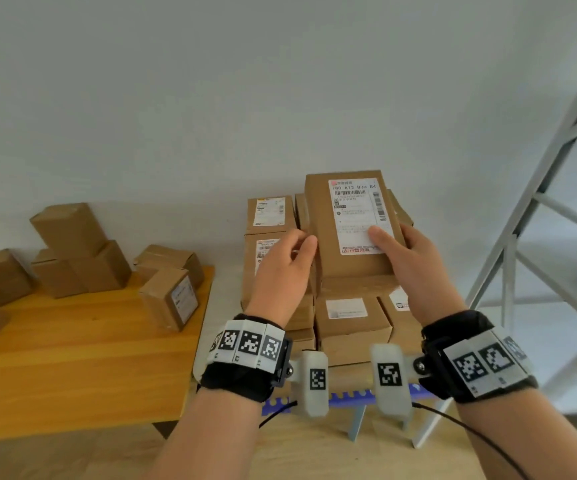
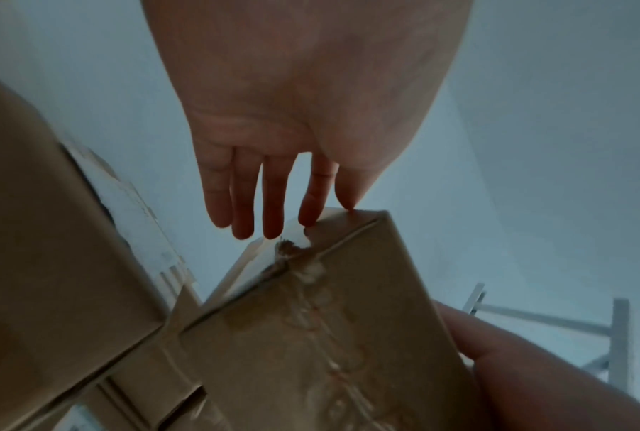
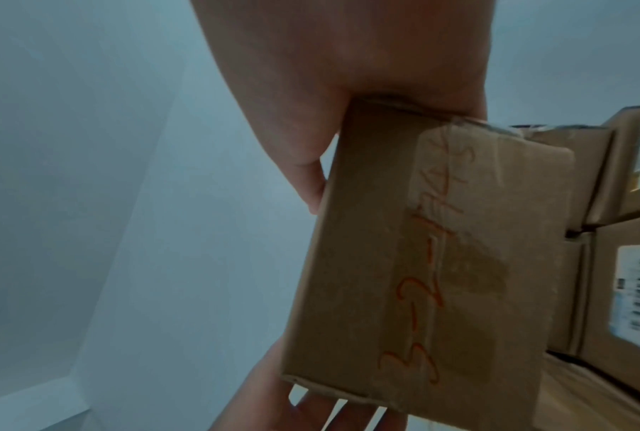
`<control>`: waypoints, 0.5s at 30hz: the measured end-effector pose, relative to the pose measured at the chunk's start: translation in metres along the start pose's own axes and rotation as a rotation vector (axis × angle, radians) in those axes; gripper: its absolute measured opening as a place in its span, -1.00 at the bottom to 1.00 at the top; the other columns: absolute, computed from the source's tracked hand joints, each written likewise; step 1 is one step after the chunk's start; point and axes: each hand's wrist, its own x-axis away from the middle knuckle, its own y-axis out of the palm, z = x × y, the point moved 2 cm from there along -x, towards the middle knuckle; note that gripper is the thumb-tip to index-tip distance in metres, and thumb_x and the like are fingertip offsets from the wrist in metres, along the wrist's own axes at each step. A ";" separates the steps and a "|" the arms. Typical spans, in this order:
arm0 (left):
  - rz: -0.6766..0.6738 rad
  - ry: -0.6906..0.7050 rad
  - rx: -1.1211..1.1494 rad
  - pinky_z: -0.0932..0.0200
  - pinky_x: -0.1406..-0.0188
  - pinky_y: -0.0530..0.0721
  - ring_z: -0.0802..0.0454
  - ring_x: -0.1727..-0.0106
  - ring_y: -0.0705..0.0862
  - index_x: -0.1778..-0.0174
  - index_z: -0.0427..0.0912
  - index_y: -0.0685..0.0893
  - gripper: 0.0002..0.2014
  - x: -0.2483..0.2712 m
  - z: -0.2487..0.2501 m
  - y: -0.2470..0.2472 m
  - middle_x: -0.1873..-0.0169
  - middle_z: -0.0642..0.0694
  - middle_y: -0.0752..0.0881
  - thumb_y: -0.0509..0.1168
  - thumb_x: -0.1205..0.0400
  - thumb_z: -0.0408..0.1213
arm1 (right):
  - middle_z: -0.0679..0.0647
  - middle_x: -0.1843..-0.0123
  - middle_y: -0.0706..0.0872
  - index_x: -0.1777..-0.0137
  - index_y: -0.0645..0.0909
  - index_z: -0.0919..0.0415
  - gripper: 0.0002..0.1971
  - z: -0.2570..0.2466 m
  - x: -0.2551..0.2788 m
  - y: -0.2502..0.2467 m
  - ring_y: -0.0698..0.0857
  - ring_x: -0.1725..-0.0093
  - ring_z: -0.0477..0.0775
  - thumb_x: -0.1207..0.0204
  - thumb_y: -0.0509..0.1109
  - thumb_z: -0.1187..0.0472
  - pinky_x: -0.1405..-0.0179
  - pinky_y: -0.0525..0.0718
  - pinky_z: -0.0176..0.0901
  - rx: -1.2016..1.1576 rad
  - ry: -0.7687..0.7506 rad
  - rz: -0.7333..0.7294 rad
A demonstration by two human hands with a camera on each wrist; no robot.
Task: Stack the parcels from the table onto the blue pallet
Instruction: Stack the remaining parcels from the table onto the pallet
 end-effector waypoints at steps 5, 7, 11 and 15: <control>-0.004 0.031 -0.235 0.32 -0.04 0.52 0.31 -0.02 0.54 -0.09 0.02 0.63 -0.76 0.000 -0.013 0.021 0.04 0.21 0.62 0.12 -0.74 0.03 | -0.10 -0.12 0.77 -0.36 0.57 -0.04 -0.64 0.036 -0.009 -0.012 0.75 -0.12 -0.05 -0.61 0.38 -0.08 -0.11 0.76 -0.02 0.036 0.100 -0.002; -0.007 0.032 -0.281 0.11 -0.21 0.56 0.19 -0.11 0.58 -0.12 -0.01 0.69 -0.72 -0.003 -0.024 0.026 -0.01 0.14 0.66 0.14 -0.73 0.02 | -0.10 -0.12 0.77 -0.38 0.56 -0.01 -0.60 0.049 -0.013 -0.011 0.75 -0.10 -0.06 -0.60 0.39 -0.10 -0.08 0.76 -0.04 0.047 0.126 -0.010; -0.022 -0.006 -0.356 -0.08 -0.31 0.53 0.15 -0.15 0.59 -0.15 0.06 0.70 -0.72 -0.005 -0.041 0.030 -0.06 0.14 0.70 0.14 -0.71 0.04 | -0.07 -0.16 0.76 -0.41 0.55 0.01 -0.57 0.066 -0.022 -0.006 0.74 -0.11 -0.04 -0.59 0.38 -0.11 -0.15 0.75 0.03 0.073 0.173 -0.035; -0.044 0.011 -0.466 -0.03 -0.34 0.53 0.16 -0.22 0.59 -0.25 0.07 0.68 -0.69 -0.006 -0.043 0.030 -0.19 0.12 0.69 0.14 -0.71 0.05 | -0.07 -0.17 0.75 -0.47 0.52 0.03 -0.51 0.081 -0.030 -0.002 0.74 -0.12 -0.03 -0.58 0.39 -0.12 -0.15 0.75 0.02 0.100 0.198 -0.040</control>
